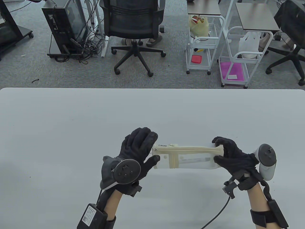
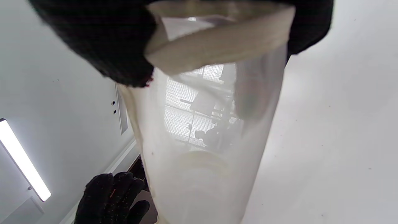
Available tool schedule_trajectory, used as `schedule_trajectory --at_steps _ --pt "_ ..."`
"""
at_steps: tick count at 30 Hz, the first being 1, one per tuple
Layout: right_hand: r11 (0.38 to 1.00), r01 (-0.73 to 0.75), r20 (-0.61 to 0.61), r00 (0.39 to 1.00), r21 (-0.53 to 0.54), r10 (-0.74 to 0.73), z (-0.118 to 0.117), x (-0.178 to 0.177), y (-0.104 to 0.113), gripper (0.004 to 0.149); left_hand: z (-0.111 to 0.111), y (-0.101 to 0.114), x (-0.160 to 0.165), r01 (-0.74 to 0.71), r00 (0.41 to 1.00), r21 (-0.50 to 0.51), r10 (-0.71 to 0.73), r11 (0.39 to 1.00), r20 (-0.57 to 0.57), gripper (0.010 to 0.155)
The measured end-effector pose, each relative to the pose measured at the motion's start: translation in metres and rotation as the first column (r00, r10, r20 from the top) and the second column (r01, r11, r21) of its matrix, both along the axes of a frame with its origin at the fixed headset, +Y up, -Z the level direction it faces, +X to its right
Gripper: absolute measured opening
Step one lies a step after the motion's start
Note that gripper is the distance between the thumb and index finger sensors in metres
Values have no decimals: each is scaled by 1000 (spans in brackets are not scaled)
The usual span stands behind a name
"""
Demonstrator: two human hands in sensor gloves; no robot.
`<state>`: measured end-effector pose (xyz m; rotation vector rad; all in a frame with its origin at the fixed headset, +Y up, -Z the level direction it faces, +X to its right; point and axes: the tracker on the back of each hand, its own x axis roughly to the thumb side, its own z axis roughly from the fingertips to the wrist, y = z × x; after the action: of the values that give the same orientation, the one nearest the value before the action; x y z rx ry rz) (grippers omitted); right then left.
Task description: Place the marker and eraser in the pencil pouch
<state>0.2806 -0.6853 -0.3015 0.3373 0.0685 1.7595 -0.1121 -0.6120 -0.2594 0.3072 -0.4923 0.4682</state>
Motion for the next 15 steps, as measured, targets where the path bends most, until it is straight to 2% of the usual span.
schedule_trajectory --at_steps 6,12,15 --pt "988 -132 5 991 -79 133 -9 -11 -29 67 -6 -27 -2 10 1000 -34 -10 999 -3 80" --pt "967 -201 -17 979 -153 201 -15 -20 -50 70 -5 -38 -5 34 999 -21 -35 999 -24 81" --pt "938 -281 -24 959 -204 283 -18 -21 -57 72 -5 -43 -6 39 999 -27 -39 999 -30 81"
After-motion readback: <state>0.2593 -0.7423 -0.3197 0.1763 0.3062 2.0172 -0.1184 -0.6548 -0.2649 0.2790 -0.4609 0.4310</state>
